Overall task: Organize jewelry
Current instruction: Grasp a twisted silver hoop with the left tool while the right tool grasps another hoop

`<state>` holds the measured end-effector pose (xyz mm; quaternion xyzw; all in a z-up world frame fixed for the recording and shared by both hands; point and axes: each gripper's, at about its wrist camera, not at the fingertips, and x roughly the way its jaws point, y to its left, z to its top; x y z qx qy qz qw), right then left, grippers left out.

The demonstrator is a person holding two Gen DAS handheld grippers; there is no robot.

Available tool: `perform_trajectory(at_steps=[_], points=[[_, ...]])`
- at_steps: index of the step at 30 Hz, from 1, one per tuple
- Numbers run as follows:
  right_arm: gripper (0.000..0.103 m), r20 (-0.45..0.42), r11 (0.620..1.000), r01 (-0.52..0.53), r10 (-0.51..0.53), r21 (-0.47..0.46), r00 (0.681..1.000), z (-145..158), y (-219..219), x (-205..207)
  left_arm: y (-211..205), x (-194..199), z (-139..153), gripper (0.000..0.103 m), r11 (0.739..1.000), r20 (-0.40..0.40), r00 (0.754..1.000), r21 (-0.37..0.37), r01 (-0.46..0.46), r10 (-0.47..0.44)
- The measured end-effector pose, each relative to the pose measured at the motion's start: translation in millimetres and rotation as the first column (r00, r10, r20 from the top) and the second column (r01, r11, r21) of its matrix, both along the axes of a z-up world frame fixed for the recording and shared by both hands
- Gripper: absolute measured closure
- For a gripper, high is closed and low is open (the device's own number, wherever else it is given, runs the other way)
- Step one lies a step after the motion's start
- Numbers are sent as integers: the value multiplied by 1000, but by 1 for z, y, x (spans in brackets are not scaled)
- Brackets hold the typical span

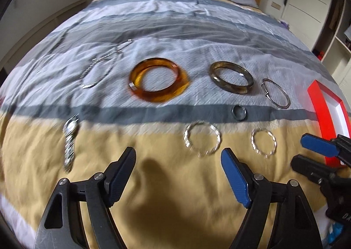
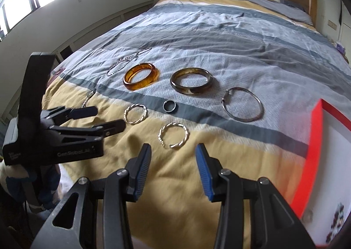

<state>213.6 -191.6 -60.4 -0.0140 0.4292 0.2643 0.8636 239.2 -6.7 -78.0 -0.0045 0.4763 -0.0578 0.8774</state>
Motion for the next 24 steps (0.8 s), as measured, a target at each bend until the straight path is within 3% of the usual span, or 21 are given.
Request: perform_trajectory(at_steps=[11,24], points=[[63,-20,998,-66,66,-10,998,-20,14,18,-9,29,-20,25,998,-16,998,39,56,-56],[63,-16,993,-98,97,-69,995,-35,34,34,5,23,-25,38,998,-7,998,23,66,-66]])
